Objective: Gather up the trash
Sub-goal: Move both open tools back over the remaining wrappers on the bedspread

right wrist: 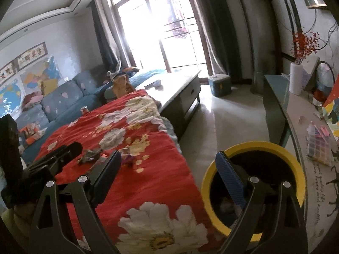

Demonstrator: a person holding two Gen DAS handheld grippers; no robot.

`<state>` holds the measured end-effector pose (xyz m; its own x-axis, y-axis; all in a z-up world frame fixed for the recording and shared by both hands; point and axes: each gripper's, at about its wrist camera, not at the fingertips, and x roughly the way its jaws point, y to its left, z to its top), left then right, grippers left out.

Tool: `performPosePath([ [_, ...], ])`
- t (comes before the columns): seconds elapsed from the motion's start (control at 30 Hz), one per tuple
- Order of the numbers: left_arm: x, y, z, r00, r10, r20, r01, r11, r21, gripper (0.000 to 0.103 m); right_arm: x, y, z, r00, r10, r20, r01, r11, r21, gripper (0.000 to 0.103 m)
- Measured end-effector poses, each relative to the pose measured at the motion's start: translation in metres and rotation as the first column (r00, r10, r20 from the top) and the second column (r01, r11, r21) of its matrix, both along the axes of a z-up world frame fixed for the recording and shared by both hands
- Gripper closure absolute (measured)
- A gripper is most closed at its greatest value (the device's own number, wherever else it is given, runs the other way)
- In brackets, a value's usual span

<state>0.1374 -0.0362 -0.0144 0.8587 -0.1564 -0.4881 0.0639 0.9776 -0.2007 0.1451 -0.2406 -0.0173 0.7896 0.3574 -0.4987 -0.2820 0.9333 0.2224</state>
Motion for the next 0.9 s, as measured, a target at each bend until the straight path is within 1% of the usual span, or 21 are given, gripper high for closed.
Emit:
performPosePath([
  [0.47,-0.01,0.047,0.004,0.995,0.102,0.008,-0.102,0.995,-0.011,0.011,-0.01,0.057,-0.003,0.993,0.121,-0.017,-0.121,0.992,-0.031,0.015],
  [0.73,-0.014,0.084,-0.001,0.983,0.184,-0.006,-0.184,0.983,-0.026,0.011,-0.013,0.094,-0.007,0.98,0.197,-0.039,-0.199,0.979,-0.053,0.015],
  [0.9,-0.013,0.113,-0.009,0.971,0.238,-0.024,-0.239,0.971,-0.03,0.011,-0.012,0.115,-0.013,0.971,0.232,-0.059,-0.235,0.97,-0.068,0.015],
])
